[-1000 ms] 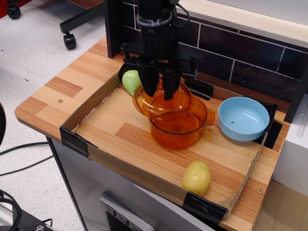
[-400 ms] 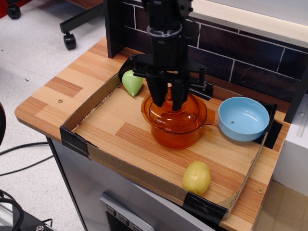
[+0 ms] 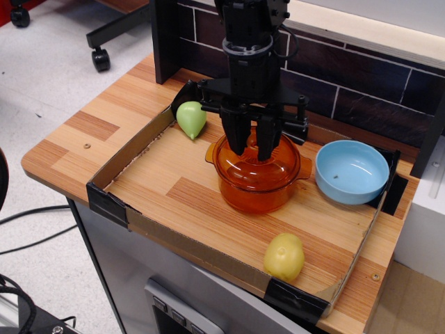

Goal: Put lid on pot

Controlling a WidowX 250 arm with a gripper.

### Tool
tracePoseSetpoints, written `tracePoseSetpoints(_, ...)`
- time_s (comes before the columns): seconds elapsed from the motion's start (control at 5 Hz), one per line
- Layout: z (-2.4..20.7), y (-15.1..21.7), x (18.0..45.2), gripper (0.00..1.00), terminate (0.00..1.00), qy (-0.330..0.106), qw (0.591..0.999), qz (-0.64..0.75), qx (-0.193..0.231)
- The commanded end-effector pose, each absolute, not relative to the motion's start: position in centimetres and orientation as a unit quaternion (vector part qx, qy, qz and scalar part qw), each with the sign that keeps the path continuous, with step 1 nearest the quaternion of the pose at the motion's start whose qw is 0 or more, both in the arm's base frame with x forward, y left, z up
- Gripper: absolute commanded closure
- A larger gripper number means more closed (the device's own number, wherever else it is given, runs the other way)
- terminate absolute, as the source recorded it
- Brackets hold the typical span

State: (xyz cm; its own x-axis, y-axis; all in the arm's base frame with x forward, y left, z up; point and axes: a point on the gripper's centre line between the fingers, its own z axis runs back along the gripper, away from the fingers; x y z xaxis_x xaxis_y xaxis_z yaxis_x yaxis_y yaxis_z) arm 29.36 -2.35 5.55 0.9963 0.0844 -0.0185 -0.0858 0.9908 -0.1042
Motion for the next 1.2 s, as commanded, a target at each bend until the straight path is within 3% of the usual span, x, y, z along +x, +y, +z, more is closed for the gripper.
tracePoseSetpoints(0.0,6.7,-2.4,29.3,0.0,0.0,-0.002,0.999,0.016,-0.052)
tracePoseSetpoints(0.2,8.2,-1.9,28.0,0.0,0.0,0.003,0.998,0.007,-0.057)
tracePoseSetpoints(0.6,13.4,0.1,26.3,0.0,0.0,0.01,0.997,0.008,-0.081)
tracePoseSetpoints(0.8,14.0,1.0,25.4,0.0,0.0,0.014,0.997,-0.002,-0.079)
tracePoseSetpoints(1.0,14.1,2.6,24.6,0.0,1.0,0.008,0.997,-0.017,-0.07)
